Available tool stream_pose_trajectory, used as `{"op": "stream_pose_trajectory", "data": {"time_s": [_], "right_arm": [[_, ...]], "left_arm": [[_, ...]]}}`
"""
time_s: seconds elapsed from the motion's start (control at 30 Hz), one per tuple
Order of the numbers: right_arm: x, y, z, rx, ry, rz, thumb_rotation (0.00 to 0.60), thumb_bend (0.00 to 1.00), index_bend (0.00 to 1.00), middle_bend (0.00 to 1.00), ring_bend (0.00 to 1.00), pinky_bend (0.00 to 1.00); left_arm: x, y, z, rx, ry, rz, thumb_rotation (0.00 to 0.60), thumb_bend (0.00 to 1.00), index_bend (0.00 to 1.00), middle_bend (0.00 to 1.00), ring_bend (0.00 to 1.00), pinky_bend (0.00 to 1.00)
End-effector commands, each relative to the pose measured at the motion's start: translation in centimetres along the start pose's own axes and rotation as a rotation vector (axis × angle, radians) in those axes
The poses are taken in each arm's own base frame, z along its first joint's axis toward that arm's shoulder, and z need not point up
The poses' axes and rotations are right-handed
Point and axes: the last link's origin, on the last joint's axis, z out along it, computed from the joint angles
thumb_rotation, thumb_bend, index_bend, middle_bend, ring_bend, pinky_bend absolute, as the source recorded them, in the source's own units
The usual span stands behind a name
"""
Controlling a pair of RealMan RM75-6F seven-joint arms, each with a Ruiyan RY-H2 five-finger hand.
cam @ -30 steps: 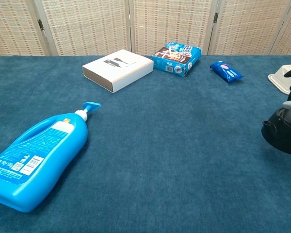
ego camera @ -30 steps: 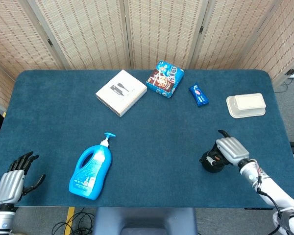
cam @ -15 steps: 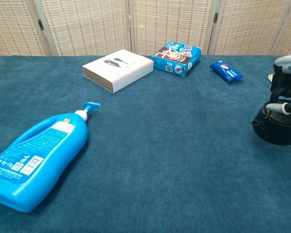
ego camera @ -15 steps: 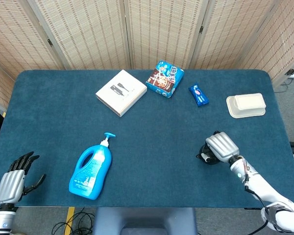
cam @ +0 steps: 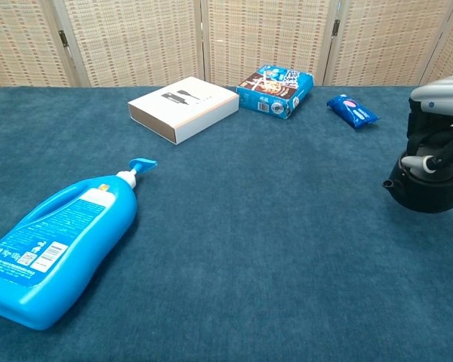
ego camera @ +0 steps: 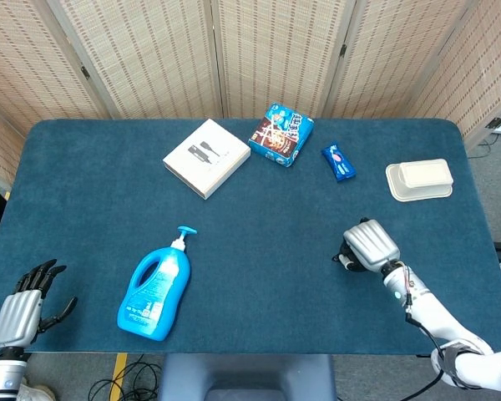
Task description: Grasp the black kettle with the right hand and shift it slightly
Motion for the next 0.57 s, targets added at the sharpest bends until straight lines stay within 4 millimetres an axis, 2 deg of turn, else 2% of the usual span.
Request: {"op": "stream_pose_trajectory", "data": {"time_s": [0.03, 0.23, 0.57], "right_arm": [[0.01, -0.06, 0.06, 0.000, 0.000, 0.003, 0.509, 0.52, 1.00, 1.00, 0.85, 0.39], [-0.02, -0.08, 0.14, -0.004, 0.001, 0.012, 0.515, 0.52, 1.00, 1.00, 0.85, 0.46], [-0.03, 0.14, 0.13, -0.010, 0.006, 0.024, 0.518, 0.52, 1.00, 1.00, 0.85, 0.47]], "left_arm": [[-0.02, -0.04, 0.01, 0.001, -0.001, 0.000, 0.000, 0.15, 0.19, 0.10, 0.11, 0.15], [-0.11, -0.03, 0.08, 0.001, -0.004, 0.002, 0.000, 0.15, 0.19, 0.10, 0.11, 0.15], [-0.05, 0.04, 0.14, 0.000, -0.005, 0.005, 0.000, 0.15, 0.19, 0.10, 0.11, 0.15]]}}
